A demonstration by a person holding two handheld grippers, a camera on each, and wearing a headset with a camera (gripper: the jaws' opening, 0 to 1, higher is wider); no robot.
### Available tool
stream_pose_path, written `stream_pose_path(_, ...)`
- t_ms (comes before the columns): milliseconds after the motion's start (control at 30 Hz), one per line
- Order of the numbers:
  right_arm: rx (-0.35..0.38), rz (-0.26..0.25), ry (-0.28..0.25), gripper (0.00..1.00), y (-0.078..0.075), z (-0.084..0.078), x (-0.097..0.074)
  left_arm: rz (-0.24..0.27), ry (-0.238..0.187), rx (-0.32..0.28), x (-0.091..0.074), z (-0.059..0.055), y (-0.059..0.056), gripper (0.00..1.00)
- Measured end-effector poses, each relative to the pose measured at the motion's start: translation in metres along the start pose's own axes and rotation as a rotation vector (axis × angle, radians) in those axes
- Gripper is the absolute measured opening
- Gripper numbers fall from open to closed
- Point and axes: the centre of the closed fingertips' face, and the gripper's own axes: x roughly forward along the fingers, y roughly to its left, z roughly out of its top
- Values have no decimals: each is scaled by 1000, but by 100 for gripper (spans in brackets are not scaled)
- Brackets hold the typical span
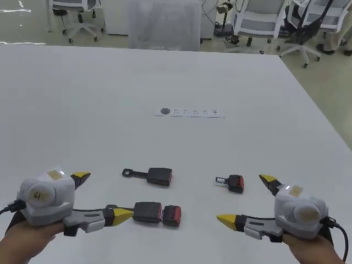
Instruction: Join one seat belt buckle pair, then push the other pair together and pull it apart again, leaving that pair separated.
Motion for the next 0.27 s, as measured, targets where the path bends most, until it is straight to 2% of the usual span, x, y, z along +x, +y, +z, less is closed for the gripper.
stream_pose_path(167, 8, -13, 14, 100, 2, -4, -4, -9, -4, 8, -5, -3, -6, 100)
stream_pose_path(267, 17, -28, 8, 100, 1, -4, -6, -10, -20, 4, -7, 0, -8, 100)
